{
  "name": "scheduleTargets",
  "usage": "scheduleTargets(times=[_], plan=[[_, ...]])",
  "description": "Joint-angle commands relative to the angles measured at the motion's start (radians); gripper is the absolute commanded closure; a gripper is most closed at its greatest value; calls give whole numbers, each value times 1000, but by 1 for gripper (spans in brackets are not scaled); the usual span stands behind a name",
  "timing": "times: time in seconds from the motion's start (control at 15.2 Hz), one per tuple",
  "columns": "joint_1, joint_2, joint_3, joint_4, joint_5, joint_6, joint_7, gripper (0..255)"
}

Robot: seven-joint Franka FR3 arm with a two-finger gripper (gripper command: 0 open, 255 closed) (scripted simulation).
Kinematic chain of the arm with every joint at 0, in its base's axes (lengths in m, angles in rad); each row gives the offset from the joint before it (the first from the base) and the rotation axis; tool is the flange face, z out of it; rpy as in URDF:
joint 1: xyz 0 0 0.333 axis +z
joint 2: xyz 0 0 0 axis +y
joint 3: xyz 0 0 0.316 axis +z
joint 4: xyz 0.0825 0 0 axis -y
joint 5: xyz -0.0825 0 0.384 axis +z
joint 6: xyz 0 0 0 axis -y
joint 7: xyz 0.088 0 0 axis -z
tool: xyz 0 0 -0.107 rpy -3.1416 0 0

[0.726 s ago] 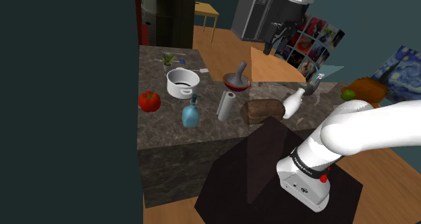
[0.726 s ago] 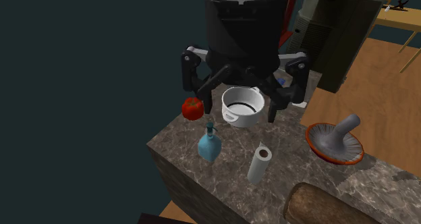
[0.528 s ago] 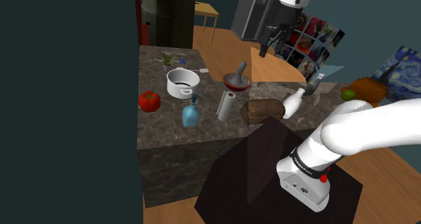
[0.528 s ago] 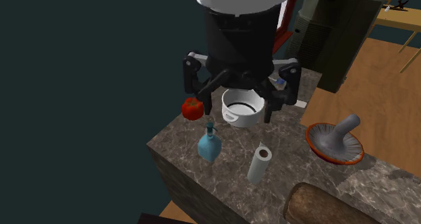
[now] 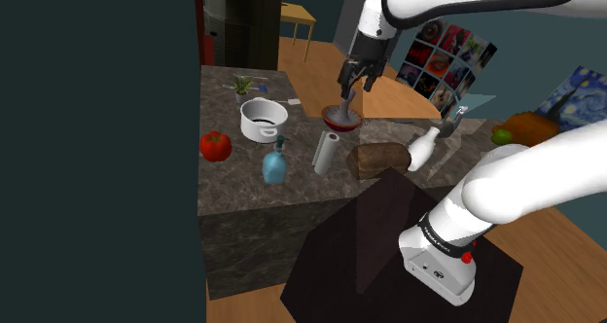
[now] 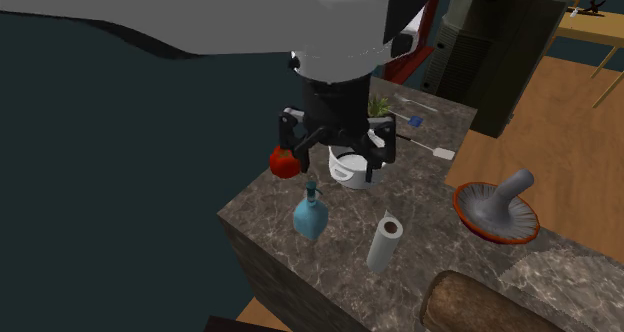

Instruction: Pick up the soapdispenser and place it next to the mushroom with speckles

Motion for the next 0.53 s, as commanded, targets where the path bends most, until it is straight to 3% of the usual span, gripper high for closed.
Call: scheduleTargets(times=[0.0,0.46], plan=[[2,69,16,6,0,58,23,0],[-3,331,50,71,-32,230,91,0]])
